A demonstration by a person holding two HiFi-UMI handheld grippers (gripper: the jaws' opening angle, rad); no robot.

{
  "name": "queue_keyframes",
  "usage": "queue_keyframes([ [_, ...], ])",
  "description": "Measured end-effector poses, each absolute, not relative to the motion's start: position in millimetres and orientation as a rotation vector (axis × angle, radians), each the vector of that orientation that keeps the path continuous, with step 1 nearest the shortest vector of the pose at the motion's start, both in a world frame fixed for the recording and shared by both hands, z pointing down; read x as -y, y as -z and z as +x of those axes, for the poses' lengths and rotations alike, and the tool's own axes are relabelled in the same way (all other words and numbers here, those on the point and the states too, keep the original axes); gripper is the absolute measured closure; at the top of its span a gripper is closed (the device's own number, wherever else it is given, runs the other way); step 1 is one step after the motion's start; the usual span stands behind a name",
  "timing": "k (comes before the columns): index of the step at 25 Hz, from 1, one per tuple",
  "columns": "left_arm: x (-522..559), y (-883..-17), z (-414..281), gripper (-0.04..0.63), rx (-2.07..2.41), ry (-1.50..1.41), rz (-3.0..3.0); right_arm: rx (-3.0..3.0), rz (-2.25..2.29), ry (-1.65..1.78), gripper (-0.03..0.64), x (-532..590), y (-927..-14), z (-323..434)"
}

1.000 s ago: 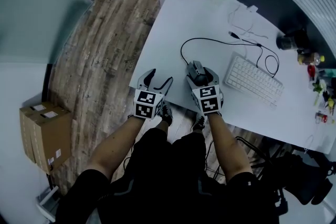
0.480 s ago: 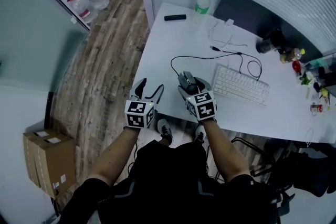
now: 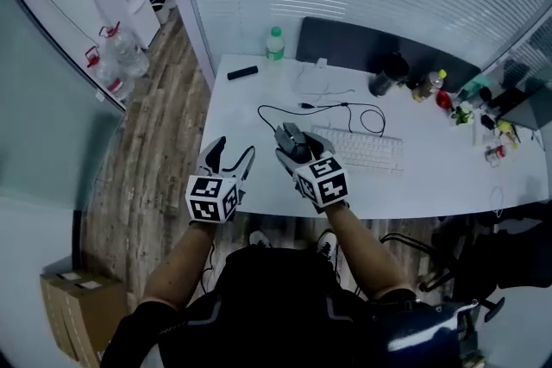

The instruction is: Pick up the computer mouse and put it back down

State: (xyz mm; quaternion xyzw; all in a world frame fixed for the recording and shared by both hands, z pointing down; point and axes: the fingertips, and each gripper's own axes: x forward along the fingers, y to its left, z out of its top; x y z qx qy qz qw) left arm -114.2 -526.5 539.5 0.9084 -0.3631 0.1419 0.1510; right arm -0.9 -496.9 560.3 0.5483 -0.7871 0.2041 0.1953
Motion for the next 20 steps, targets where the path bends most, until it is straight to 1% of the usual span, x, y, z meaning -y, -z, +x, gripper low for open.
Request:
queue_keyframes([
  [10, 520, -468, -52, 0.276, 0.962, -0.253, 2.694, 2.232, 1.687, -0.502, 0.321, 469, -483, 64],
  [20, 509, -428, -4, 0.279, 0.985, -0.174, 2.765, 2.209, 1.799, -0.449, 0.321, 443, -441, 126],
])
